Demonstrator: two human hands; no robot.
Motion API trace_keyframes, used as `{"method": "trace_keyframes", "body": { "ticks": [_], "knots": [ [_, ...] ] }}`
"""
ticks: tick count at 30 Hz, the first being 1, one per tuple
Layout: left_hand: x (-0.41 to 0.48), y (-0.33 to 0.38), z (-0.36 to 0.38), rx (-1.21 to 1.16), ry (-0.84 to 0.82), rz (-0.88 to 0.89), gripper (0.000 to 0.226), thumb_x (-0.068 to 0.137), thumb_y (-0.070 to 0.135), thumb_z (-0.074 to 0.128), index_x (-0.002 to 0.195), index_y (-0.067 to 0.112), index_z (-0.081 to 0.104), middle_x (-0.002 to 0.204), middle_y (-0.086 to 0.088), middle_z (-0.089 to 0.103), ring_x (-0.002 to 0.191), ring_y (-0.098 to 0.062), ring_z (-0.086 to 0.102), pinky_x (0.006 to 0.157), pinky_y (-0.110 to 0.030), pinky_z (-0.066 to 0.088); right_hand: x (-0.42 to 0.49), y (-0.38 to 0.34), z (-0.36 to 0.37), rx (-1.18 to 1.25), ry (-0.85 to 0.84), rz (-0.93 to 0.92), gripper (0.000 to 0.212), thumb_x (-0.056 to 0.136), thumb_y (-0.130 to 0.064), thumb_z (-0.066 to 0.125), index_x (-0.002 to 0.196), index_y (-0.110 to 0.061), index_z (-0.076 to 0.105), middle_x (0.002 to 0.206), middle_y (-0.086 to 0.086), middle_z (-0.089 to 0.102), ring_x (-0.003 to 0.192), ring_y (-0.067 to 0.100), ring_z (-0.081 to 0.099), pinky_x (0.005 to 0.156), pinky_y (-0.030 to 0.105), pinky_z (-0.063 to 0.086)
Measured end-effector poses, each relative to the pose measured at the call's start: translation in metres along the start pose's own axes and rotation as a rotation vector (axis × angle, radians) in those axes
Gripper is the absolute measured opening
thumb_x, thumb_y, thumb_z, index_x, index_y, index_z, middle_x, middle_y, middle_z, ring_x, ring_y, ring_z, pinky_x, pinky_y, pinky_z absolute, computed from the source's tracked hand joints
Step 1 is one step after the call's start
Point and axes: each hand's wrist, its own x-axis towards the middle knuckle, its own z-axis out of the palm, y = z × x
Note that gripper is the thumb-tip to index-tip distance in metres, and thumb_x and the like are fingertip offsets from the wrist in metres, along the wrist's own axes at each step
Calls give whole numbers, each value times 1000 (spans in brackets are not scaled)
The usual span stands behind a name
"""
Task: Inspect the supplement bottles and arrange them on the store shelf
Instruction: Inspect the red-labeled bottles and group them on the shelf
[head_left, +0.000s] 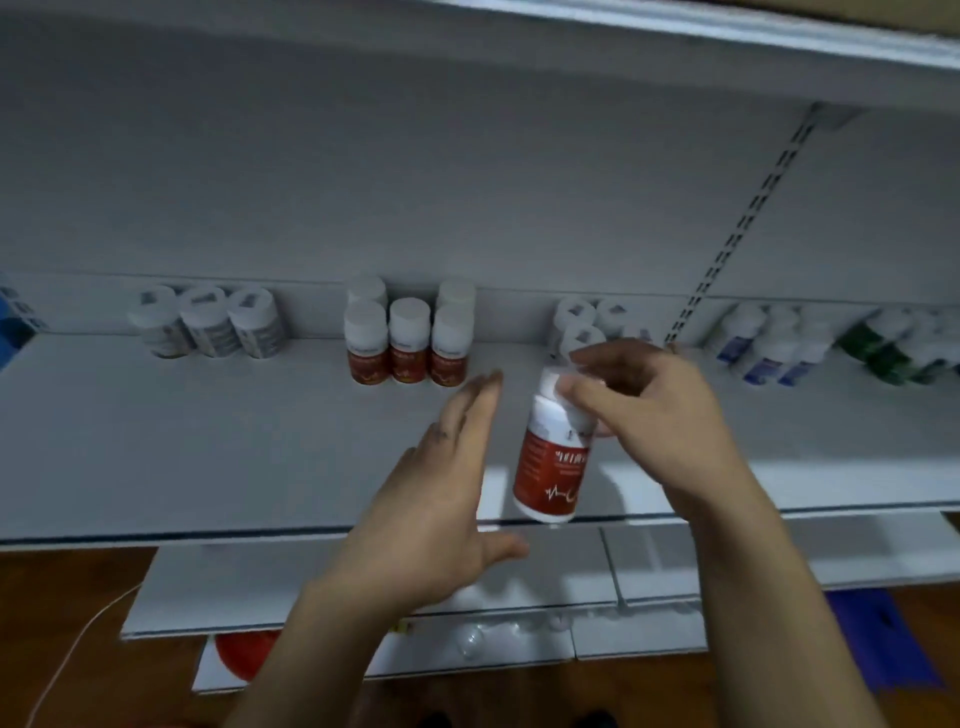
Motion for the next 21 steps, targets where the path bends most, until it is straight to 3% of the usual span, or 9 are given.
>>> {"method": "trace_keyframes", "body": {
  "ticks": [3,6,10,13,15,17,19,21],
  "knots": [
    [-7,11,8,-66,-87,16,135,68,56,80,133,53,-38,127,47,-43,141,7,1,113,-20,14,-15,13,-2,77,-73,107,13,80,-20,77,89,-12,73,80,8,73,66,10,65,55,23,52],
    [-9,19,11,-116,-145,78,134,65,57,81,135,55,-33,126,51,-38,134,16,-2,114,-18,16,-25,18,-3,113,-103,124,14,81,-23,75,88,-11,73,78,11,73,62,9,62,54,22,49],
    [-10,30,11,-169,-139,125,137,62,54,85,141,52,-27,138,48,-23,136,8,19,110,-22,32,-34,20,-7,169,-134,129,21,82,-30,73,94,-12,72,81,10,73,64,9,62,55,21,47],
    [-9,32,7,-190,-119,145,132,60,53,86,146,50,-14,137,47,-11,120,11,29,103,-24,40,-40,26,-9,269,-143,130,31,81,-32,70,107,-14,70,85,-2,75,74,5,67,63,17,49],
    [-9,31,5,-204,-103,141,131,57,54,87,143,54,-12,137,46,-8,114,11,33,100,-25,43,-45,35,-11,328,-161,156,44,77,-37,69,116,-18,67,96,-1,76,86,9,70,72,21,52],
    [-9,28,5,-221,-81,130,131,55,55,87,141,57,-12,138,47,-6,112,16,34,96,-15,39,-52,43,-13,401,-218,198,45,78,-33,76,120,-18,66,103,6,75,91,15,70,75,26,53],
    [-9,24,6,-251,-55,122,131,55,57,86,143,56,-11,141,43,-3,113,28,27,92,-1,29,-59,49,-12,506,-302,238,41,79,-25,71,119,-15,67,106,13,73,92,20,69,75,28,55],
    [-8,18,7,-275,-27,116,131,55,59,85,147,51,-9,147,37,0,117,31,22,94,-1,25,-64,52,-8,600,-385,269,44,79,-18,65,123,-12,65,109,19,71,95,27,68,81,34,55]
  ]
}}
